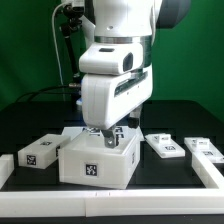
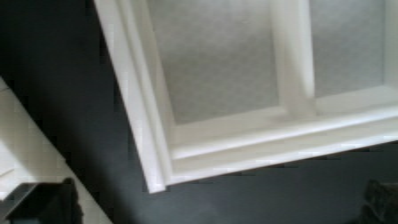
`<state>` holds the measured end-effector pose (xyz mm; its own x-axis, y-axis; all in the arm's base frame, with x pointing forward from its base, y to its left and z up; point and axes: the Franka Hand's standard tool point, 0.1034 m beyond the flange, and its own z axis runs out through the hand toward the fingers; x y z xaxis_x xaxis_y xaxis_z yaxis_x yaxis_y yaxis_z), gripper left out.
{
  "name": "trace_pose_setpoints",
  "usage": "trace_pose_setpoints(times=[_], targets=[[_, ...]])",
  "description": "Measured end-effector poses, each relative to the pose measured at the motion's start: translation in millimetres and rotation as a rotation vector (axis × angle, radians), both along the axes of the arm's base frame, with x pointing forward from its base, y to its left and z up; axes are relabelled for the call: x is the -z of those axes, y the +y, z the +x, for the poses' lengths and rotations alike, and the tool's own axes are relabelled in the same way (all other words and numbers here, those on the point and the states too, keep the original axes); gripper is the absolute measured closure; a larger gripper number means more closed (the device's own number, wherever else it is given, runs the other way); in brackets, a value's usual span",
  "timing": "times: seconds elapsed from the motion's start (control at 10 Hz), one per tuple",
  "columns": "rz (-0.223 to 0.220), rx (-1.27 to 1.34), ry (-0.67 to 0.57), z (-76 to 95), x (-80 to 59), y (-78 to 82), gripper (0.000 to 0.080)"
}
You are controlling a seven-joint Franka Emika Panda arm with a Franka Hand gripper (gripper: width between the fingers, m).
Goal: Assemble cabinet
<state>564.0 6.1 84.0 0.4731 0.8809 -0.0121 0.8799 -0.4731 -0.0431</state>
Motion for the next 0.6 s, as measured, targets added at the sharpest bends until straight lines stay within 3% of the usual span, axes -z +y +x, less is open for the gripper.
trace_pose_setpoints(times=[0.6], targets=[[0.002,-0.017,-0.014,-2.1,-0.3,-0.4,0.0002]])
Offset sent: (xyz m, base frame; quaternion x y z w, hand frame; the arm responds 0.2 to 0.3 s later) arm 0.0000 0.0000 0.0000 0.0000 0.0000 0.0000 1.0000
